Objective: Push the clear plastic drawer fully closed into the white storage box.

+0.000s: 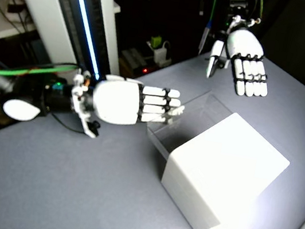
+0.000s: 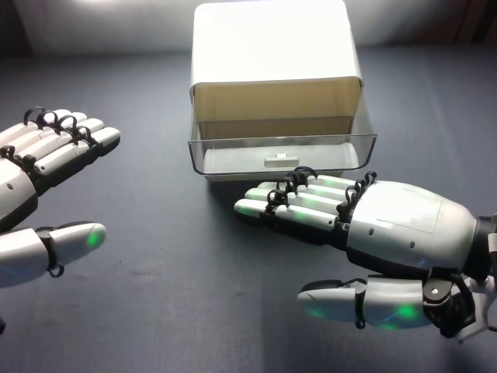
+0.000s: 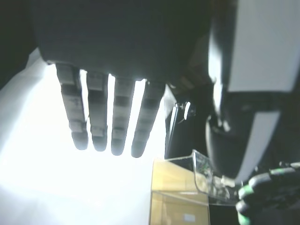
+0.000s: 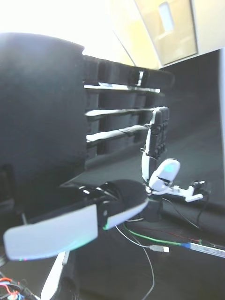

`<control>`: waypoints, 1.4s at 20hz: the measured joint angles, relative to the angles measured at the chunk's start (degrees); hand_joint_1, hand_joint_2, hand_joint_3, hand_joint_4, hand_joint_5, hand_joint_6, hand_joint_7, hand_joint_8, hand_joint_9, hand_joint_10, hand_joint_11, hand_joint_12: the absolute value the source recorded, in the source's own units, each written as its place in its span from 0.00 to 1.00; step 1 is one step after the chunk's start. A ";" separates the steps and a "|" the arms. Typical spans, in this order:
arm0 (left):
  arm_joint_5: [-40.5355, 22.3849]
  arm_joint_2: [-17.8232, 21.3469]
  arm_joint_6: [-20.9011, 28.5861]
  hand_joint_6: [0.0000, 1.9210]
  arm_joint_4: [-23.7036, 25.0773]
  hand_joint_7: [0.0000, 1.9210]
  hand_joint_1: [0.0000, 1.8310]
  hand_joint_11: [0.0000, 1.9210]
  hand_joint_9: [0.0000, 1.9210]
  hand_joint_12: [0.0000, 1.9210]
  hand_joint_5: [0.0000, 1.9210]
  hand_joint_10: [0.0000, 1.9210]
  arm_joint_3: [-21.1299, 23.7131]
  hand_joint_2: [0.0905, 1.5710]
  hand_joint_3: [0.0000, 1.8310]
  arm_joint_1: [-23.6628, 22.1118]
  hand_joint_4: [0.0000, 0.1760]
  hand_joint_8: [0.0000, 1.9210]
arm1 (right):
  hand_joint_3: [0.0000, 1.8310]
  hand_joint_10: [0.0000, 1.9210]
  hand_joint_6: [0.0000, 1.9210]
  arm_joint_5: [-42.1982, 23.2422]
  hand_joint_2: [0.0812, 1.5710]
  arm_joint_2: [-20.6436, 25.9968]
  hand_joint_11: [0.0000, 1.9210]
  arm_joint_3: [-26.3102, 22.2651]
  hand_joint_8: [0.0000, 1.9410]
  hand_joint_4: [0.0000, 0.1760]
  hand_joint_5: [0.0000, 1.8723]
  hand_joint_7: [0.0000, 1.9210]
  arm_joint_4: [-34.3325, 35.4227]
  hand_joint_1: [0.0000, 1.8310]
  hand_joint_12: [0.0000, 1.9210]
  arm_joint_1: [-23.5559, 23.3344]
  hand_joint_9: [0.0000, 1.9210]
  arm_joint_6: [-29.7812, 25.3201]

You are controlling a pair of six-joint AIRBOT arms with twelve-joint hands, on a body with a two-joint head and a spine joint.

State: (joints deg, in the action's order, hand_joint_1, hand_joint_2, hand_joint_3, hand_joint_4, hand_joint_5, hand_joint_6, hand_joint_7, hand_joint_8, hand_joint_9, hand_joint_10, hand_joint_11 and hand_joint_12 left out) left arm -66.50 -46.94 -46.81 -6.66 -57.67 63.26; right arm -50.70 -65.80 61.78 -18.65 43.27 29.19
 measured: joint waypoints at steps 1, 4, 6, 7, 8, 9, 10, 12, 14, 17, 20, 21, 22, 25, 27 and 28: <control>0.02 0.00 0.02 0.00 0.02 0.00 0.14 0.00 0.00 0.00 0.00 0.00 0.00 0.96 0.01 0.00 0.12 0.00 | 0.00 0.00 0.00 0.00 0.90 0.00 0.00 0.00 0.00 0.00 0.00 0.00 0.26 0.17 0.01 0.00 0.00 0.50; -0.02 0.00 0.04 0.00 -0.04 0.00 0.33 0.00 0.00 0.00 0.00 0.00 -0.02 0.91 0.00 0.00 0.00 0.00 | 0.00 0.00 0.00 0.02 0.89 0.00 0.00 0.07 0.00 0.00 0.01 0.00 2.03 0.18 0.00 -0.17 0.00 2.16; 0.02 -0.02 -0.02 0.00 -0.07 0.00 0.32 0.00 0.00 0.00 0.00 0.00 -0.02 0.90 0.00 0.00 0.00 0.00 | 0.00 0.00 0.00 0.04 0.89 -0.04 0.00 0.37 0.00 0.00 0.00 0.00 1.95 0.20 0.00 -0.39 0.00 2.49; 0.04 -0.04 0.00 0.00 -0.13 0.00 0.31 0.00 0.00 0.00 0.00 0.00 -0.02 0.91 0.00 0.00 0.00 0.00 | 0.00 0.00 0.00 0.15 0.89 -0.04 0.00 0.39 0.00 0.00 0.01 0.00 2.12 0.20 0.00 -0.63 0.00 2.95; 0.02 -0.04 0.00 0.00 -0.11 0.00 0.31 0.00 0.00 0.00 0.00 0.00 -0.02 0.92 0.00 0.00 0.00 0.00 | 0.00 0.00 0.01 0.09 0.89 -0.04 0.00 0.52 0.00 0.00 0.02 0.00 2.47 0.20 0.00 -0.87 0.00 3.21; 0.00 -0.04 0.00 0.00 -0.09 0.00 0.27 0.00 0.00 0.00 0.00 0.00 -0.02 0.93 0.01 0.00 0.00 0.00 | 0.00 0.00 0.01 -0.04 0.90 -0.04 0.00 0.52 0.00 0.00 0.02 0.00 3.04 0.21 0.00 -0.98 0.00 3.63; 0.02 -0.04 0.00 0.00 -0.11 0.00 0.28 0.00 0.00 0.00 0.00 0.00 0.00 0.92 0.00 0.00 0.00 0.00 | 0.00 0.00 0.00 -0.04 0.90 -0.04 0.00 0.72 0.00 0.00 0.01 0.00 3.34 0.20 0.00 -1.01 0.00 4.00; 0.02 -0.04 -0.02 0.00 -0.13 0.00 0.25 0.00 0.00 0.00 0.00 0.00 -0.02 0.92 0.00 0.00 0.00 0.00 | 0.01 0.00 0.00 0.72 0.92 -0.07 0.00 1.01 0.00 0.00 0.00 0.00 3.65 0.12 0.00 -1.33 0.00 5.20; -0.04 -0.04 0.00 0.00 -0.04 0.00 0.29 0.00 0.00 0.00 0.00 0.00 0.00 0.91 0.00 0.00 0.00 0.00 | 0.00 0.00 0.00 1.27 0.92 -0.22 0.00 1.46 0.00 0.00 0.00 0.00 5.11 0.12 0.00 -2.03 0.00 6.16; 0.02 -0.04 -0.02 0.00 -0.22 0.00 0.04 0.00 0.00 0.00 0.00 0.00 -0.02 0.87 0.00 0.00 0.00 0.00 | 0.00 0.00 0.00 2.86 0.90 -0.92 0.00 2.34 0.00 0.00 0.00 0.00 6.91 0.16 0.00 -3.15 0.00 8.28; -0.09 -0.07 0.04 0.00 0.02 0.00 0.27 0.00 0.00 0.00 0.00 0.00 -0.02 0.94 0.00 0.00 0.04 0.00 | 0.00 0.00 0.00 3.72 0.91 -1.66 0.00 3.26 0.00 0.00 0.00 0.00 8.33 0.18 0.00 -3.80 0.00 9.79; -0.09 -0.07 0.04 0.00 -0.02 0.00 0.36 0.00 0.00 0.00 0.00 0.00 -0.02 0.93 0.00 0.00 0.02 0.00 | 0.00 0.00 0.00 4.39 0.91 -1.86 0.00 3.63 0.00 0.00 0.00 0.00 8.96 0.21 0.00 -4.00 0.00 10.14; 0.00 -0.07 0.02 0.00 -0.13 0.00 0.36 0.00 0.00 0.00 0.00 0.00 -0.02 0.93 0.00 0.00 0.07 0.00 | 0.00 0.00 0.00 5.09 0.90 -2.03 0.00 4.20 0.00 0.00 0.00 0.00 9.22 0.23 0.00 -4.42 0.00 10.51; 0.00 -0.07 0.07 0.00 -0.24 0.00 0.35 0.00 0.00 0.00 0.00 0.00 -0.02 0.93 0.00 0.00 0.00 0.00 | 0.00 0.00 0.00 6.69 0.91 -2.58 0.00 4.74 0.00 0.00 0.00 0.00 10.82 0.20 0.00 -5.07 0.00 13.22; -0.11 -0.07 0.07 0.00 -0.07 0.00 0.36 0.00 0.00 0.00 0.00 0.00 -0.02 0.92 0.00 0.00 0.00 0.00 | 0.00 0.00 0.00 8.39 0.91 -2.93 0.00 4.74 0.00 0.00 0.00 0.00 12.81 0.17 0.00 -5.53 0.00 16.04; -0.09 -0.11 0.07 0.00 -0.13 0.00 0.36 0.00 0.00 0.00 0.00 0.00 -0.02 0.92 0.00 0.00 0.00 0.00 | 0.00 0.00 0.00 8.59 0.92 -2.91 0.00 4.74 0.00 0.00 0.00 0.00 13.00 0.14 0.00 -5.55 0.00 16.26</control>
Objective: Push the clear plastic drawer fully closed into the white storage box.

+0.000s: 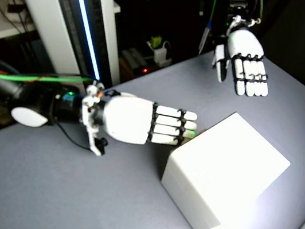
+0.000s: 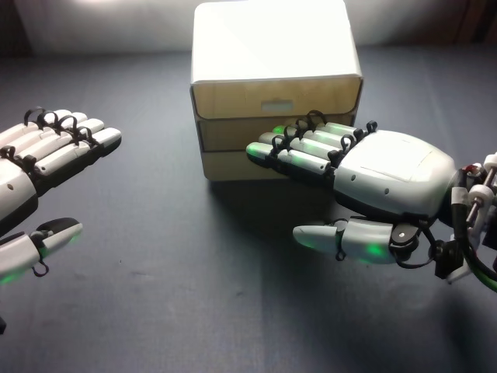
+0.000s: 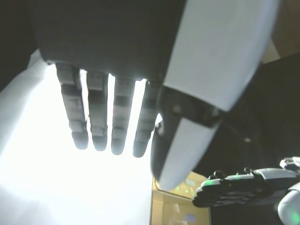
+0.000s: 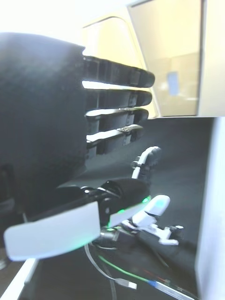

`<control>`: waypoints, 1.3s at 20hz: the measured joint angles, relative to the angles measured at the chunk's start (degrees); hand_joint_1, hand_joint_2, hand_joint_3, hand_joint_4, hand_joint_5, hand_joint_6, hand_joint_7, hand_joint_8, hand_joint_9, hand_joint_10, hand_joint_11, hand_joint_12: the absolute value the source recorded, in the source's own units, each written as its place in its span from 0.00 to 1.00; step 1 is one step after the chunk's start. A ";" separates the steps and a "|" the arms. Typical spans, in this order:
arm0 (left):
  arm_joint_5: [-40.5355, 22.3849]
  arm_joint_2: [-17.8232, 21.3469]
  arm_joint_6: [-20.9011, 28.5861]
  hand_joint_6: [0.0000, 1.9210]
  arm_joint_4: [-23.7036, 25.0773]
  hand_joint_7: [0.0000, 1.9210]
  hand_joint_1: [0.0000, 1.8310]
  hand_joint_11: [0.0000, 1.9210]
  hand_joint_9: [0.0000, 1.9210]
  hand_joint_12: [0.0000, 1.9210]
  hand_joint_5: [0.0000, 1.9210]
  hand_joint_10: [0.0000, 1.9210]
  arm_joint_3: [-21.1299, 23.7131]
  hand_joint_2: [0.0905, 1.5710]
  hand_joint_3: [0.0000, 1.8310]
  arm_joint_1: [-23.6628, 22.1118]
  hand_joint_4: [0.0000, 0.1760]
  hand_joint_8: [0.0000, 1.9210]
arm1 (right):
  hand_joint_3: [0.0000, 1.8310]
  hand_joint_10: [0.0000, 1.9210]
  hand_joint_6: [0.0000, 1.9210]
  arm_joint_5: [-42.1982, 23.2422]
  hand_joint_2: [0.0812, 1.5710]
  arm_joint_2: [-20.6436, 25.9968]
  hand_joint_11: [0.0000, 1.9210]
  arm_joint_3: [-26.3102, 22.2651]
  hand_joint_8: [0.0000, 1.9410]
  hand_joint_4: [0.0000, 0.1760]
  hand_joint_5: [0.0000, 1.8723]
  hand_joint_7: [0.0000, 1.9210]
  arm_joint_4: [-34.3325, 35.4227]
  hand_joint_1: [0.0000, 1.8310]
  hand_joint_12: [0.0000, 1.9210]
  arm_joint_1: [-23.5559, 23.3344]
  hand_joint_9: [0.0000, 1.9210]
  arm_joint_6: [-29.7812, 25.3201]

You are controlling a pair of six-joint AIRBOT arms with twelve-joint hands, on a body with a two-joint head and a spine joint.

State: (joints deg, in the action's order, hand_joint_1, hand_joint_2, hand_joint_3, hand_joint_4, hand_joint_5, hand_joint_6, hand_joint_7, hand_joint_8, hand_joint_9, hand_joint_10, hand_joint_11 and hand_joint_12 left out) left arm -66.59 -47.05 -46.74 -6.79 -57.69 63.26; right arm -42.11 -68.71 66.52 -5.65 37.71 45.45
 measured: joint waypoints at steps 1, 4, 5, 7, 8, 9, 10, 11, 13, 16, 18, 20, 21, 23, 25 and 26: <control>0.07 0.00 0.00 0.00 -0.09 0.00 0.35 0.00 0.00 0.00 0.00 0.00 0.00 0.93 0.00 0.00 0.00 0.00 | 0.00 0.00 0.00 0.02 0.92 0.00 0.00 0.00 0.00 0.00 0.00 0.00 0.07 0.11 0.00 0.00 0.00 0.09; -0.13 0.00 0.00 0.00 -0.04 0.00 0.34 0.00 0.00 0.00 0.00 0.00 0.00 0.93 0.00 0.00 0.00 0.00 | 0.00 0.00 0.00 0.00 0.91 0.00 0.00 -0.66 0.00 0.00 0.00 0.00 0.61 0.14 0.00 -0.04 0.00 0.11; -0.15 0.00 0.00 0.00 -0.07 0.00 0.33 0.00 0.00 0.00 0.00 0.00 0.00 0.93 0.00 0.02 0.00 0.00 | 0.00 0.00 0.00 -0.11 0.92 0.02 0.00 -0.96 0.00 0.00 0.00 0.01 0.74 0.13 0.16 -0.04 0.02 -0.02; -0.37 0.00 0.00 0.00 -0.09 0.00 0.33 0.00 0.00 0.00 0.00 0.00 0.00 0.93 0.00 0.44 0.00 0.00 | 0.00 0.02 0.01 -1.16 0.92 1.49 0.00 -2.19 0.01 0.00 0.03 0.08 -0.24 0.14 0.48 -0.04 0.09 -1.25; -0.31 0.00 0.00 0.00 -0.20 0.00 0.33 0.00 0.00 0.00 0.00 0.00 0.02 0.93 0.00 0.59 0.00 0.00 | 0.00 0.02 0.01 -2.36 0.93 3.04 0.00 -3.04 0.01 0.00 0.05 0.10 -1.20 0.12 0.52 -0.04 0.10 -1.68; -0.22 0.00 0.00 0.00 -0.52 0.00 0.32 0.00 0.00 0.00 0.00 0.00 0.00 0.93 0.00 0.59 0.00 0.00 | 0.00 0.03 0.02 -3.76 0.93 3.91 0.00 -3.78 0.01 0.00 0.07 0.12 -0.96 0.12 0.57 0.00 0.12 -1.73; -0.46 0.00 0.02 0.00 -0.57 0.00 0.32 0.00 0.00 0.00 0.00 0.00 0.02 0.93 0.00 0.59 0.00 0.00 | 0.00 0.03 0.02 -5.29 0.93 4.59 0.00 -4.46 0.01 0.00 0.09 0.14 -0.70 0.14 0.58 0.52 0.14 -1.92; -0.85 0.00 0.02 0.00 -0.52 0.00 0.32 0.00 0.00 0.00 0.00 0.00 0.02 0.93 0.00 0.63 0.00 0.00 | 0.00 0.03 0.02 -7.13 0.92 5.38 0.00 -5.27 0.01 0.00 0.10 0.15 -1.14 0.16 0.57 1.49 0.14 -2.62; -1.49 0.02 -0.07 0.00 -1.09 0.00 0.31 0.00 0.00 0.00 0.00 0.00 0.22 0.93 0.00 1.57 0.00 0.00 | 0.00 0.04 0.02 -9.94 0.91 7.13 0.00 -7.17 0.02 0.00 0.11 0.19 -2.32 0.23 0.61 3.98 0.19 -4.44; -2.86 0.13 0.02 0.00 -1.84 0.00 0.32 0.00 0.00 0.00 0.01 0.00 0.70 0.93 0.00 2.67 0.00 0.00 | 0.00 0.02 0.00 -15.72 0.94 12.22 0.00 -10.60 0.00 0.00 0.09 0.14 -1.38 0.21 0.66 8.22 0.15 -4.83; -3.69 0.17 0.00 0.00 -2.71 0.00 0.32 0.00 0.00 0.00 0.00 0.00 0.87 0.92 0.00 3.17 0.00 0.00 | 0.01 0.16 0.00 -20.35 0.90 15.50 0.00 -12.24 0.00 0.00 0.08 0.17 2.14 0.23 0.84 11.87 0.17 -4.68; -4.98 0.20 0.02 0.00 -3.50 0.00 0.30 0.00 0.00 0.00 0.00 0.00 1.09 0.88 0.00 3.78 0.00 0.00 | 0.00 0.10 0.00 -24.06 0.93 18.29 0.00 -13.66 0.00 0.00 0.09 0.11 7.02 0.14 0.58 15.30 0.08 -2.58; -5.40 0.20 0.00 0.00 -3.50 0.00 0.29 0.00 0.00 0.00 0.00 0.00 1.09 0.86 0.00 4.00 0.00 0.00 | 0.00 0.07 0.00 -25.40 0.94 19.30 0.00 -14.01 0.00 0.00 0.08 0.09 8.61 0.11 0.45 16.46 0.06 -1.53; -6.27 0.20 -0.20 0.00 -4.31 0.00 0.17 0.00 0.00 0.00 0.00 0.00 1.22 0.83 0.00 4.00 0.00 0.00 | 0.00 0.01 0.00 -28.55 0.93 20.98 0.00 -14.40 0.00 0.03 0.04 0.02 12.70 0.15 0.18 18.82 0.02 0.00; -7.30 0.31 -0.55 0.00 -4.87 0.00 0.13 0.00 0.00 0.00 0.00 0.00 1.22 0.82 0.00 4.17 0.00 0.00 | 0.00 0.01 0.00 -29.92 0.93 22.18 0.00 -14.91 0.00 0.03 0.02 0.00 15.72 0.10 0.15 21.05 0.01 0.98; -7.74 0.33 -0.85 0.00 -5.44 0.00 0.06 0.00 0.00 0.00 0.00 0.00 1.31 0.80 0.00 4.17 0.01 0.00 | 0.00 0.00 0.00 -30.27 0.91 23.06 0.00 -15.37 0.00 0.03 0.00 0.00 17.59 0.08 0.01 22.25 0.00 1.86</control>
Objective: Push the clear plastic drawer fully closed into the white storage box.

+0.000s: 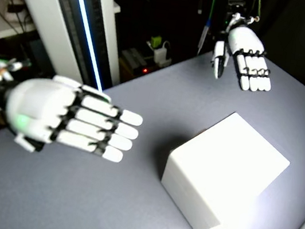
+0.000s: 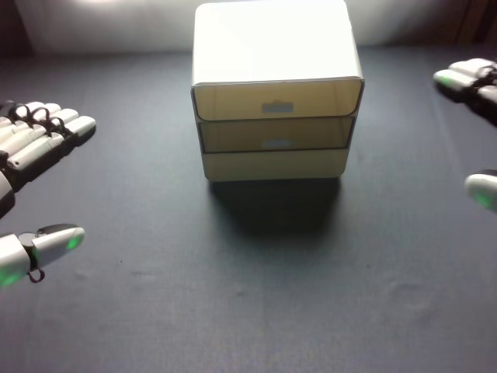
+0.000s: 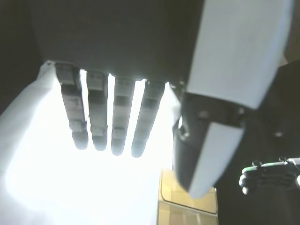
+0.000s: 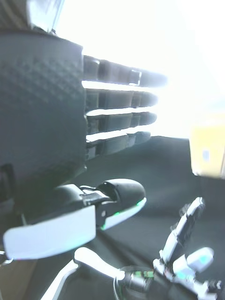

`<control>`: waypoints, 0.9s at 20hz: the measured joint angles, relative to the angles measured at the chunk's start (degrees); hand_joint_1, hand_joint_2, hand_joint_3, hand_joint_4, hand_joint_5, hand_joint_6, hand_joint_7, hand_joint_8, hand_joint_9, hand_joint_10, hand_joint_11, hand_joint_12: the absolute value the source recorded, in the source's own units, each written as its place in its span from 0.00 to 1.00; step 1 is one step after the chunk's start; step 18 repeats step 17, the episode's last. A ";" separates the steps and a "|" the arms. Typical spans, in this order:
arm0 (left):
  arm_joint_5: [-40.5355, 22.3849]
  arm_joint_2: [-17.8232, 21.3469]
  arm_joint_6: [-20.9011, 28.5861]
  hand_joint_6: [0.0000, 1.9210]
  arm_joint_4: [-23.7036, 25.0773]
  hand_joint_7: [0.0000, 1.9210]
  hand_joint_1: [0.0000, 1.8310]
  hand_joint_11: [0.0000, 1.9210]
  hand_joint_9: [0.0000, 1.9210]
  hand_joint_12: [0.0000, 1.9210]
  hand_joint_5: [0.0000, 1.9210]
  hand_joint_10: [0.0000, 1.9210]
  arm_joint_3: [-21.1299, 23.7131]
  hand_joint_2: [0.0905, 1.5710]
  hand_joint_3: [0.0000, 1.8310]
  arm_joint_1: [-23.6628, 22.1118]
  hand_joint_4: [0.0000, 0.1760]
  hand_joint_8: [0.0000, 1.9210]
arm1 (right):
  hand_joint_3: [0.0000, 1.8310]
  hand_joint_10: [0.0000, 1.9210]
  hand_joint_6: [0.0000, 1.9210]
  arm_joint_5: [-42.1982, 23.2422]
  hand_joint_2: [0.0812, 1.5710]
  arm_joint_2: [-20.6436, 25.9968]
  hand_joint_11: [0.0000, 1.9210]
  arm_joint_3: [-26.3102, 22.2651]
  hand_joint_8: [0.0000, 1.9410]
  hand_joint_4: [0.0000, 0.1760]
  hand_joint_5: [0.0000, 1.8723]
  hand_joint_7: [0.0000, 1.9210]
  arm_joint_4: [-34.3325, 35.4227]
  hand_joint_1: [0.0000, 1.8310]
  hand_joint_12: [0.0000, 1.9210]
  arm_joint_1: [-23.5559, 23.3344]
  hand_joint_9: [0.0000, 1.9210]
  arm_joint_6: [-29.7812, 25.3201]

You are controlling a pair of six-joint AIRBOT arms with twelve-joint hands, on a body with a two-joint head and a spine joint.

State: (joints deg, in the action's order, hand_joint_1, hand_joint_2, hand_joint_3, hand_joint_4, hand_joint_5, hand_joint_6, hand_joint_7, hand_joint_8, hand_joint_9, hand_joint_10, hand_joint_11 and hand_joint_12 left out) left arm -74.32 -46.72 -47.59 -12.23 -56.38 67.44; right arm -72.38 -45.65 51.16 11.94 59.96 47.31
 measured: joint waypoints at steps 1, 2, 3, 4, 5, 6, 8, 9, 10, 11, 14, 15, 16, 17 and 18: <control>-0.79 0.00 -0.13 0.00 -0.42 0.00 0.06 0.00 0.00 0.00 0.00 0.00 0.04 0.80 0.00 0.00 0.01 0.00 | 0.00 0.00 0.00 -0.50 0.91 0.68 0.00 -0.31 0.00 0.03 0.00 0.00 1.36 0.08 0.01 0.83 0.00 0.90; -1.66 0.04 -0.20 0.00 -0.66 0.00 0.04 0.00 0.00 0.00 0.00 0.00 0.09 0.79 0.00 0.09 0.15 0.00 | 0.00 0.00 0.00 -1.49 0.88 1.38 0.00 -0.70 0.00 0.09 0.00 0.00 2.71 0.05 0.00 1.84 0.00 1.33; -3.10 0.22 -0.39 0.00 -1.29 0.00 0.03 0.00 0.00 0.00 0.00 0.00 0.55 0.79 0.00 0.48 0.08 0.00 | 0.00 0.00 0.00 -2.71 0.85 2.08 0.00 -0.96 0.00 0.33 0.00 0.00 3.96 0.03 0.00 3.13 0.00 1.68; -4.24 0.52 -0.44 0.00 -1.75 0.00 0.03 0.00 0.00 0.00 0.00 0.00 1.05 0.79 0.00 1.18 0.20 0.00 | 0.00 0.00 0.00 -3.74 0.87 2.36 0.00 -1.18 0.00 0.06 0.00 0.00 5.01 0.04 0.00 4.04 0.00 1.68; -5.84 1.36 -0.85 0.00 -2.16 0.00 0.02 0.00 0.00 0.00 0.00 0.00 1.81 0.80 0.00 2.19 0.16 0.00 | 0.00 0.00 0.00 -5.29 0.88 2.51 0.00 -1.42 0.00 0.00 0.00 0.00 6.29 0.04 0.00 5.33 0.00 1.75; -7.89 1.90 -1.05 0.00 -2.93 0.00 0.00 0.00 0.00 0.00 0.00 0.00 2.16 0.80 0.00 2.86 0.19 0.00 | 0.00 0.00 0.00 -6.69 0.89 2.95 0.00 -1.97 0.00 0.00 0.00 0.00 7.41 0.04 0.00 6.91 0.00 1.75; -11.63 2.03 -1.18 0.00 -5.29 0.00 0.00 0.00 0.00 0.00 0.00 0.00 2.16 0.76 0.00 2.95 0.38 0.00 | 0.00 0.00 0.00 -10.08 0.86 4.37 0.00 -2.97 0.00 0.15 0.00 0.00 8.50 0.02 0.00 9.29 0.00 1.79; -12.41 2.03 -1.22 0.00 -5.51 0.00 0.00 0.00 0.00 0.00 0.00 0.00 2.16 0.76 0.00 2.97 0.41 0.00 | 0.00 0.00 0.00 -11.54 0.84 4.63 0.00 -3.17 0.00 0.20 0.00 0.00 9.05 0.00 0.00 9.66 0.00 1.79; -13.31 2.03 -1.27 0.00 -5.55 0.00 0.00 0.00 0.00 0.00 0.00 0.00 2.19 0.77 0.00 2.97 0.42 0.00 | 0.00 0.00 0.00 -13.11 0.84 5.03 0.00 -3.32 0.00 0.31 0.00 0.00 9.75 0.00 0.00 10.32 0.00 1.88; -14.82 2.03 -1.36 0.00 -5.53 0.00 0.00 0.00 0.00 0.00 0.00 0.00 2.64 0.77 0.00 3.15 0.59 0.00 | 0.00 0.00 0.00 -14.43 0.84 5.60 0.00 -3.37 0.00 0.37 0.00 0.00 10.27 0.03 0.00 10.36 0.00 1.86; -17.00 2.03 -1.73 0.00 -5.35 0.00 0.00 0.00 0.00 0.00 0.00 0.00 2.82 0.79 0.00 3.56 0.84 0.00 | 0.00 0.00 0.00 -16.65 0.86 6.64 0.00 -3.63 0.00 0.52 0.00 0.00 10.01 0.05 0.00 10.47 0.00 1.86; -17.27 2.03 -1.86 0.00 -5.84 0.00 0.00 0.00 0.00 0.00 0.00 0.00 2.82 0.80 0.01 3.56 0.92 0.00 | 0.00 0.00 0.00 -17.51 0.84 6.86 0.00 -3.80 0.00 0.56 0.00 0.00 9.86 0.07 0.00 10.49 0.00 1.86; -17.38 2.05 -1.88 0.00 -6.01 0.00 0.00 0.00 0.00 0.00 0.00 0.00 2.82 0.80 0.01 3.56 0.92 0.00 | 0.00 0.00 0.00 -17.90 0.84 7.04 0.00 -3.91 0.00 0.56 0.00 0.00 9.66 0.07 0.00 10.49 0.00 1.84; -17.33 2.32 -1.88 0.00 -5.95 0.00 0.00 0.00 0.00 0.00 0.00 0.00 2.82 0.79 0.00 3.56 0.89 0.00 | 0.00 0.00 0.00 -18.10 0.84 7.63 0.00 -4.07 0.00 0.57 0.00 0.00 9.42 0.10 0.00 10.64 0.00 1.86; -17.33 2.32 -1.88 0.00 -5.95 0.00 0.00 0.00 0.00 0.00 0.00 0.00 2.82 0.79 0.00 3.56 0.89 0.00 | 0.00 0.00 0.00 -18.10 0.84 7.63 0.00 -4.07 0.00 0.57 0.00 0.00 9.42 0.10 0.00 10.64 0.00 1.86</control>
